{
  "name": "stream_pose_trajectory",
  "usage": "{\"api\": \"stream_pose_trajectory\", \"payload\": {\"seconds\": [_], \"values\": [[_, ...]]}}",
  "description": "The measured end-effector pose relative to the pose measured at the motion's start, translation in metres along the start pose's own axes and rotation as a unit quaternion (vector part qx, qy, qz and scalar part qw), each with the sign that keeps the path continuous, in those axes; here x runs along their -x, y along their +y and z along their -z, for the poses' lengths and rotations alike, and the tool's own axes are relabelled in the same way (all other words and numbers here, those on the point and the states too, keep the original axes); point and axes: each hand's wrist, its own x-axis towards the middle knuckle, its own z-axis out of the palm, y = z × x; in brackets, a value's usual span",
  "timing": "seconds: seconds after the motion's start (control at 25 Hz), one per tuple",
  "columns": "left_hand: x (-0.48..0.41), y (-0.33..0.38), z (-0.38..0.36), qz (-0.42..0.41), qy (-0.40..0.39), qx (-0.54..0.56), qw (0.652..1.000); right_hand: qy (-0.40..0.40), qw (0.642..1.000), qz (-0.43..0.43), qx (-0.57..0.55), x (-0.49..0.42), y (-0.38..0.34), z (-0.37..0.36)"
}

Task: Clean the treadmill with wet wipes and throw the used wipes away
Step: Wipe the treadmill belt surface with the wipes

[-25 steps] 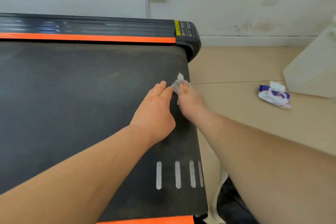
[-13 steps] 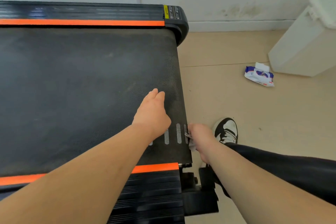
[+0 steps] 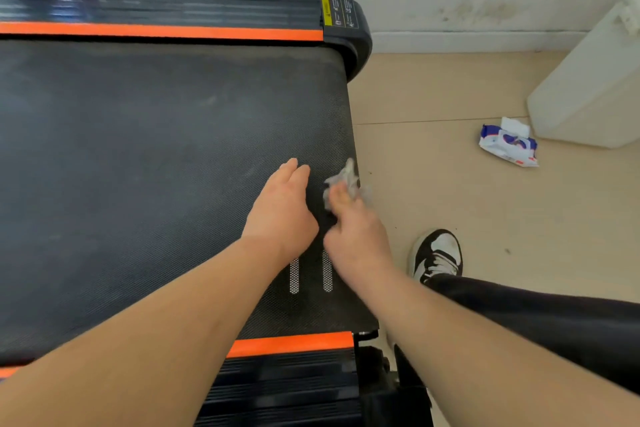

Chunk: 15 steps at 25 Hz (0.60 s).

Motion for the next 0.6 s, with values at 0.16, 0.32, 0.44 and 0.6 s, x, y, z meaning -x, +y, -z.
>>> {"api": "stream_pose_trajectory", "payload": {"seconds": [0.16,0.32,0.44,0.6], "values": [[0.027,-0.014,0.012,0.025,-0.030,-0.070,0.997,-0.075,0.995,0.006,0.060,0.066,-0.006,-0.014],[0.050,-0.010,0.015,-0.010,-0.049,-0.116,0.992,-0.081,0.992,-0.031,0.087,0.124,-0.006,-0.025],[0.062,0.002,0.011,-0.069,-0.047,-0.126,0.989,-0.081,0.994,-0.045,0.059,0.139,-0.001,-0.036],[0.064,0.005,0.001,-0.107,-0.068,-0.130,0.983,-0.083,0.996,-0.021,0.017,0.099,0.005,-0.033]]}}
